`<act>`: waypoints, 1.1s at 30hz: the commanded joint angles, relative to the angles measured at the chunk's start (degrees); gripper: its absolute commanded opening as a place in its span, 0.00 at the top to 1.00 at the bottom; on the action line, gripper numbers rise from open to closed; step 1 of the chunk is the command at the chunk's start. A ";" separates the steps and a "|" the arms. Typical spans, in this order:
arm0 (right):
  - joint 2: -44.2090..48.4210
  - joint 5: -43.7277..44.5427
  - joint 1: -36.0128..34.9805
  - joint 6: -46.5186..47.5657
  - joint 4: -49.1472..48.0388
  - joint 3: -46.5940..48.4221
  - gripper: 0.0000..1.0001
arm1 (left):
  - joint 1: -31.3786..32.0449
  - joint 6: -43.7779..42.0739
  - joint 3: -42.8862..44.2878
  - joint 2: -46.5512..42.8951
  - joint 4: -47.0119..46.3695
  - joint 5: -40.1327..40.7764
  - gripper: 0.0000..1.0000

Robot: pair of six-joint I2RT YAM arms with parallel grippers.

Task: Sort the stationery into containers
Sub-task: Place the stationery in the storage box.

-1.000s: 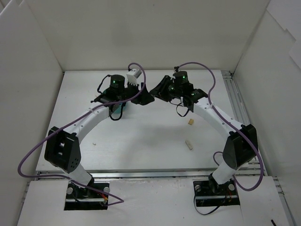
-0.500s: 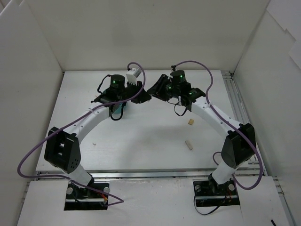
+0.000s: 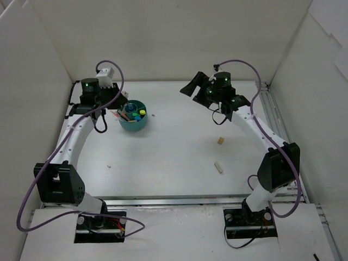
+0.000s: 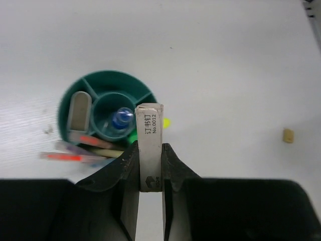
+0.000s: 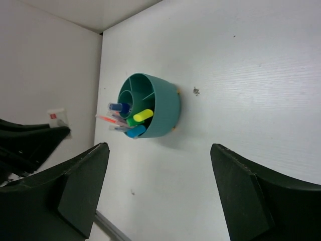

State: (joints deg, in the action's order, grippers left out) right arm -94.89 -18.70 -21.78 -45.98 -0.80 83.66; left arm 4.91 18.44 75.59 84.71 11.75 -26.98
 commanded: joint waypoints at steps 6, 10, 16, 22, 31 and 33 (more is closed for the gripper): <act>4.01 -5.38 5.42 15.56 2.64 -3.06 0.02 | -5.96 -27.02 20.28 10.81 18.38 0.19 1.00; 5.33 -5.21 7.89 16.80 4.66 -5.95 0.02 | -7.02 -30.91 29.60 17.67 25.33 -0.79 1.00; 7.88 0.23 9.65 18.82 8.35 -7.54 0.02 | -7.54 -35.57 34.53 26.82 31.41 -1.23 1.00; 7.97 3.40 10.62 19.00 11.60 -7.90 0.02 | -7.54 -37.33 44.64 32.80 35.80 -4.21 1.00; 7.26 4.37 10.80 17.94 12.31 -8.33 0.02 | -7.02 -38.04 44.91 34.82 36.41 -5.79 0.98; 7.18 4.72 10.97 17.76 12.31 -8.51 0.02 | -7.02 -38.56 44.99 35.09 36.68 -6.33 0.94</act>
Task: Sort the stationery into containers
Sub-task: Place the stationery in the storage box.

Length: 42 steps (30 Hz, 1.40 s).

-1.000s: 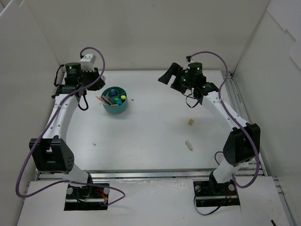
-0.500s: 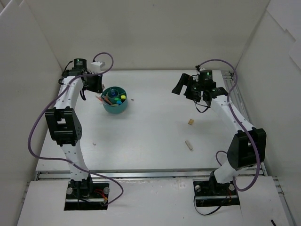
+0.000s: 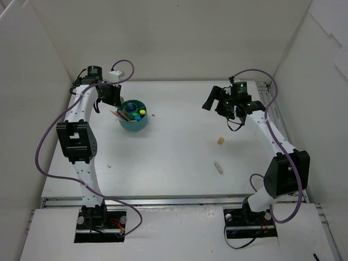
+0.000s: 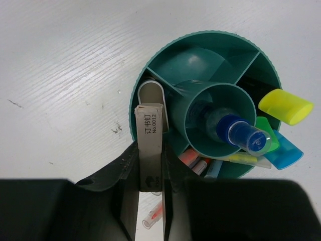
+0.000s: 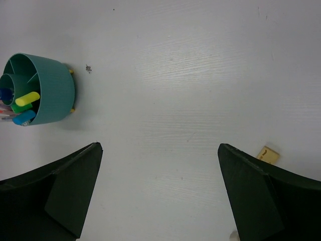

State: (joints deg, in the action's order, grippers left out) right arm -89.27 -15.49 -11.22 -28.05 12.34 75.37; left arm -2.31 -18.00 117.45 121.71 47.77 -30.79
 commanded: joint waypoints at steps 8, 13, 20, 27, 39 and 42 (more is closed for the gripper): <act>1.47 2.04 0.59 -0.69 -0.65 -1.46 0.02 | 1.95 -3.09 6.12 0.98 3.47 -1.82 0.88; 1.82 2.30 0.85 -0.69 -0.56 -1.72 0.02 | 1.95 -2.74 7.18 1.86 4.26 -1.03 0.68; 3.14 2.65 1.20 -0.34 -0.21 -2.77 0.02 | 1.95 -2.30 6.57 -0.42 3.65 -0.68 0.41; 5.86 5.19 1.38 1.86 2.95 -5.23 0.02 | 1.95 -0.55 7.71 -5.77 1.63 -5.94 0.01; 13.24 13.38 -7.06 -2.42 14.38 -21.22 0.02 | 1.95 15.87 -8.51 -29.32 -12.59 -0.60 0.00; 13.60 12.85 -6.88 -4.90 14.47 -26.85 0.02 | 1.95 21.93 -22.02 -39.33 -20.83 -0.68 0.00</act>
State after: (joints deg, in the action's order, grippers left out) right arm -77.54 -5.30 -18.61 -28.82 23.94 51.05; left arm -0.47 -4.43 104.22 88.49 36.51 -32.58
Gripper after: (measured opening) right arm 0.978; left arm 0.996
